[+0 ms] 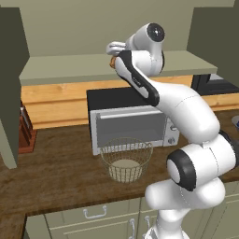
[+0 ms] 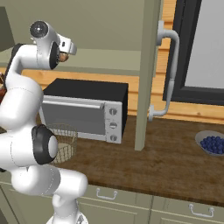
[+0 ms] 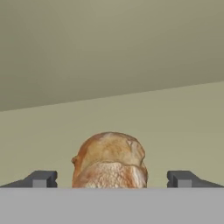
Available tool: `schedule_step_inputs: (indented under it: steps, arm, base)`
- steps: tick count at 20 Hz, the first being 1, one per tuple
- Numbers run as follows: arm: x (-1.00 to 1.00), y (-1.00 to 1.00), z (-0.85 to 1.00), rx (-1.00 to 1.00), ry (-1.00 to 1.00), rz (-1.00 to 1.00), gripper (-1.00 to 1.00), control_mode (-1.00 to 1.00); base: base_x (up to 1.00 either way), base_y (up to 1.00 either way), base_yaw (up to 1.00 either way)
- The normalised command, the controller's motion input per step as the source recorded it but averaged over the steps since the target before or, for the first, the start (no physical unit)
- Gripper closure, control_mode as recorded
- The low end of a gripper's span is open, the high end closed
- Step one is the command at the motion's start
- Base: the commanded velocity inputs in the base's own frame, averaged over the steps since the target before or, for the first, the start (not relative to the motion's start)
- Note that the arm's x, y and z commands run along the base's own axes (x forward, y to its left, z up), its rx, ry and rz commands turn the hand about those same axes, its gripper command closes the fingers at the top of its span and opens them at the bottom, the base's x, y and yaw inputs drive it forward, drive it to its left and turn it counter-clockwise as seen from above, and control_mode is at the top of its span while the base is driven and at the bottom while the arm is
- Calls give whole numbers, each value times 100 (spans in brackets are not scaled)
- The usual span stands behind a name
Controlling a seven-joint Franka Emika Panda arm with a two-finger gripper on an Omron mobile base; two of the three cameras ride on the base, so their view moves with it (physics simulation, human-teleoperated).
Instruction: Open the cabinet, pick up the bread from the cabinet and place it in the basket. Then move the basket to the dining counter.
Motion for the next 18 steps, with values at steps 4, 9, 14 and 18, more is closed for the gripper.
schedule_step_inputs:
  steps: [4, 9, 14, 18]
  arm:
    - [1, 3, -9, 0, 0, 0, -100, -100]
    - [9, 0, -2, -3, 0, 0, -100, -100]
    - [9, 8, -6, -5, 1, 0, -100, -100]
    - [0, 16, -12, -3, 1, 2, -100, -100]
  base:
    - [0, 0, 0]
    - [0, 0, 0]
    - [0, 0, 0]
    - [0, 0, 0]
